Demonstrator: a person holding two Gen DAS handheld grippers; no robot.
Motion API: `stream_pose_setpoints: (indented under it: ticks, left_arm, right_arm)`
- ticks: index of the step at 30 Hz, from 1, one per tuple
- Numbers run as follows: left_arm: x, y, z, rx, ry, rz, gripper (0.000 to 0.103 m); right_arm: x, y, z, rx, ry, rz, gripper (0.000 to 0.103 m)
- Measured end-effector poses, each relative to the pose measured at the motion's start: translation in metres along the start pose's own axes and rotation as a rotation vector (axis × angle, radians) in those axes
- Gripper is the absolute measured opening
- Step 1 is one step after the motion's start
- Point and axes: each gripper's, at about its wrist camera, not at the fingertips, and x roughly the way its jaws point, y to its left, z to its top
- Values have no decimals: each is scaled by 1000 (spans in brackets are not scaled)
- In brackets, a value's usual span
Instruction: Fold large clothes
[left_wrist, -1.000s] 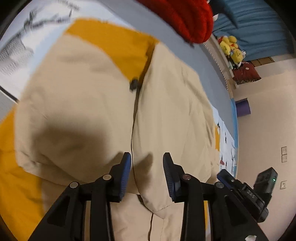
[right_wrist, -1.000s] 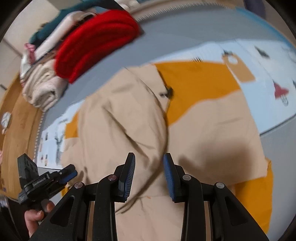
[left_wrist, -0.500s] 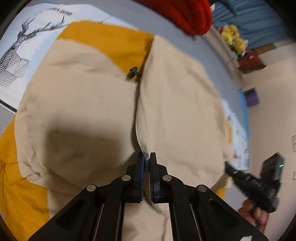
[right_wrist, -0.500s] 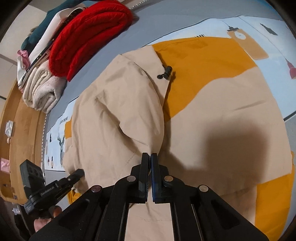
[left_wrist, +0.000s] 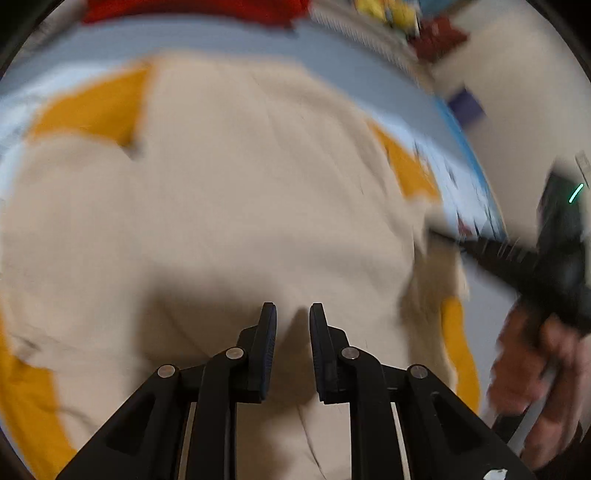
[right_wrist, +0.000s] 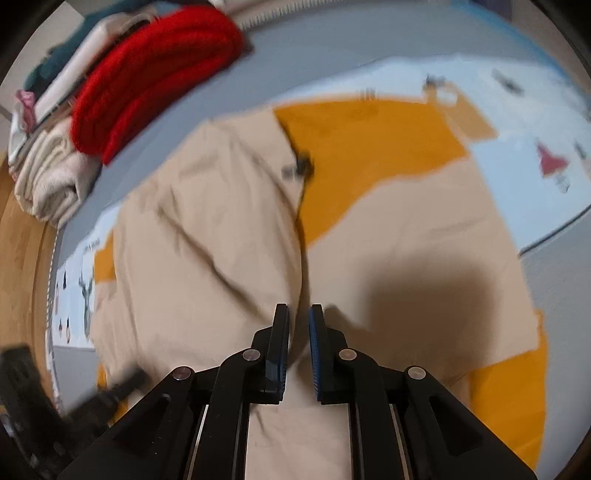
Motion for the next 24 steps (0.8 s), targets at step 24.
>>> stream_pose_setpoints:
  ticks: [24]
  left_arm:
    - [-3,19,12,-81,-29,176,17]
  right_arm:
    - [15,30,-12,-159,98,94,19]
